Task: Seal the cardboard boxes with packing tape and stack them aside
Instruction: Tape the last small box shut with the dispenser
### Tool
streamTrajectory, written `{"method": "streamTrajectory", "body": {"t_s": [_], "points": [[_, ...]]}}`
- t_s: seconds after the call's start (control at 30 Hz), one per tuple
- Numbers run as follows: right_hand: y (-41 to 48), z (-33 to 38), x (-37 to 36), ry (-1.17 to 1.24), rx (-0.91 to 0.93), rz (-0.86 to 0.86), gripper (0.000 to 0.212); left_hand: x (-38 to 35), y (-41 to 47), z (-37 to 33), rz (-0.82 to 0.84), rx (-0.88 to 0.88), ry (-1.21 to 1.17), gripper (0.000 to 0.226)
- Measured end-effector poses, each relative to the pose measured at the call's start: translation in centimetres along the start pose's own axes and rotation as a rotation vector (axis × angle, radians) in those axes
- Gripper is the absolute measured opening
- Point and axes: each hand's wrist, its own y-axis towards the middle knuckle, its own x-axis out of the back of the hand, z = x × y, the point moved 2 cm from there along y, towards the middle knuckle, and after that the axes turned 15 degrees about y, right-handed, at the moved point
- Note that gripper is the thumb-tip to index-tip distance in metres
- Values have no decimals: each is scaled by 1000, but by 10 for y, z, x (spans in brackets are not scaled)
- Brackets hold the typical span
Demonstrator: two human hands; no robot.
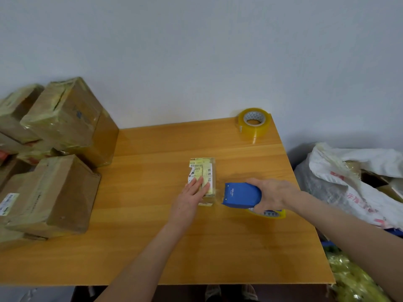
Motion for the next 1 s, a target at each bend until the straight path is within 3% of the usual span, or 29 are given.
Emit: {"method": "streamTrajectory", "body": {"t_s": [0.33, 0.7, 0.77, 0.9, 1.0], "points": [[24, 16, -5, -3, -87, 91, 85, 1, -1, -4, -7, 30, -71, 86], [18, 9, -13, 82, -135, 38, 74, 4, 0, 3, 26, 41, -112, 77], [15, 3, -11, 280, -129, -4, 68, 5, 1, 5, 43, 35, -113, 75], [13, -7, -5, 956, -132, -250, 47, 3, 1, -4, 30, 30, -97, 75], [20, -11, -18, 1228, -225, -333, 39, 4, 1, -8, 34, 36, -100, 70]]}}
